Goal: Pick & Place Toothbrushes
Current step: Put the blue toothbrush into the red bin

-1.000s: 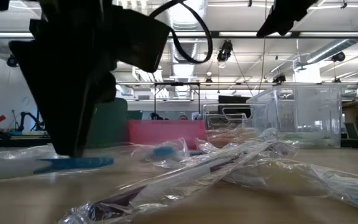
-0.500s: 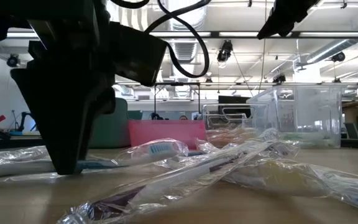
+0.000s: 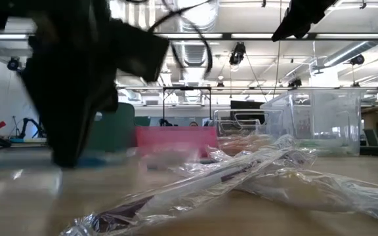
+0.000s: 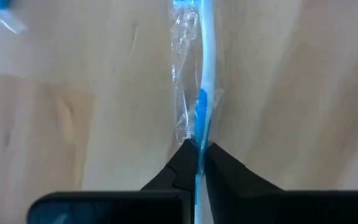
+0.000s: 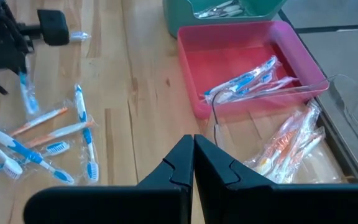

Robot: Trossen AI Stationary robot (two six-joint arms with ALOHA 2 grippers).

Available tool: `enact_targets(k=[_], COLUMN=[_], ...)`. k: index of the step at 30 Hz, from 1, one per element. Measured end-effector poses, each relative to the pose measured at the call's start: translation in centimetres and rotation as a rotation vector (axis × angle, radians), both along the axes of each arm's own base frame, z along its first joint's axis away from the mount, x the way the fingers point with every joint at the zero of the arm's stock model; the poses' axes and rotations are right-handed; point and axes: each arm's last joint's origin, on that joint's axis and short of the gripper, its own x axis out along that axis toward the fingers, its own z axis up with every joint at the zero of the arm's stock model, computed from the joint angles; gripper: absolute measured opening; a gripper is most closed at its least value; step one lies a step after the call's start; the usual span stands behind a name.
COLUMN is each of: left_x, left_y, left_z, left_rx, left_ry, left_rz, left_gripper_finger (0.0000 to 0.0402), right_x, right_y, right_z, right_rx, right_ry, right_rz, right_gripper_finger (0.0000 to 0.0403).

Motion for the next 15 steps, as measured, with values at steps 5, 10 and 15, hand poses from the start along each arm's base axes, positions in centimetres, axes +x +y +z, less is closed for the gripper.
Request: enact_targets(k=[5,10,15], left_x=[-0.6,-1.7,-2.9], left_y=[1.2,2.7,4.9], left_z=[3.8,8.0,11.8], left_rx=[0.005,0.139,0.354], left_ry=[-0.103,-0.295,-0.480], left_rz=[0.027,0.058,0.116], left_gripper_finger=[0.0023,0.0021,0.0021], right_x=[0.0,-0.1,-0.3], right_y=[0.0,0.0,0.0], right_z=[0.0,-0.1,-0.6], right_rx=[0.003,0.003,0.001], right_ry=[0.002,0.007,0.005], right_rz=[-0.002,-0.001,0.002], right_gripper_finger=[0.0008,0.0008,0.0008])
